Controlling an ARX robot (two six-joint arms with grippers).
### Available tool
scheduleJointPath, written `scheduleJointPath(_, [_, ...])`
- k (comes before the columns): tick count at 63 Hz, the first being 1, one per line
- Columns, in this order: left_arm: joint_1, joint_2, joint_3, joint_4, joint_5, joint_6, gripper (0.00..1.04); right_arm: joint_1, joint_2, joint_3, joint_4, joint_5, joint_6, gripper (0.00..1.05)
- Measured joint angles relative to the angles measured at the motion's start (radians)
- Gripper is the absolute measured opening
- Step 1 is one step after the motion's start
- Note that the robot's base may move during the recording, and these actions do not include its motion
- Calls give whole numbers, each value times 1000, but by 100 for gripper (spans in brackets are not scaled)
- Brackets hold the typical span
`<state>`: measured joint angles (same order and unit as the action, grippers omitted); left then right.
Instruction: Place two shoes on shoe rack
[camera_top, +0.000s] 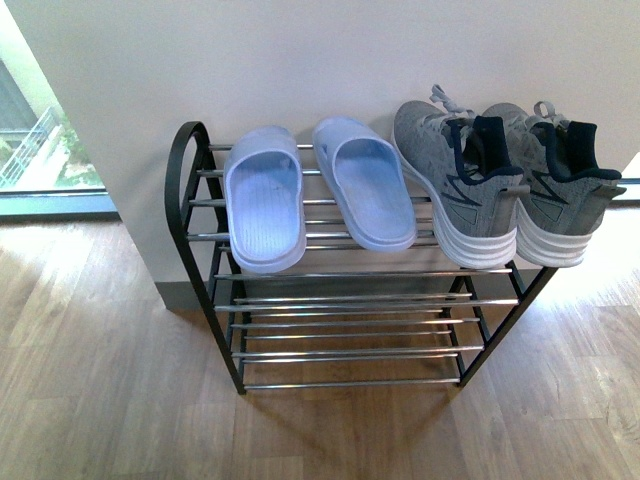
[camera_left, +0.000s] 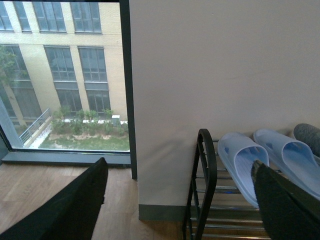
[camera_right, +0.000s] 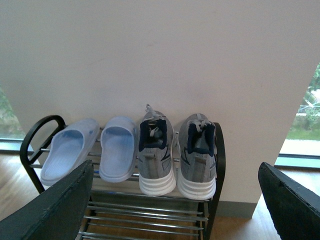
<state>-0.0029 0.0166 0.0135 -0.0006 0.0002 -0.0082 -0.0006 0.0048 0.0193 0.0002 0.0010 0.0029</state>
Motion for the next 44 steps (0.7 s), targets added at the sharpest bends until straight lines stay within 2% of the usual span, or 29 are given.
scheduleJointPath(3, [0,0,0,0,0,0,95,0,0,0,0,0,0,95])
scheduleJointPath(5, [0,0,0,0,0,2,97,0,0,0,0,0,0,95])
scheduleJointPath(9, [0,0,0,0,0,2,95,0,0,0,0,0,0,95])
scheduleJointPath(44, [0,0,0,0,0,2,95,0,0,0,0,0,0,95])
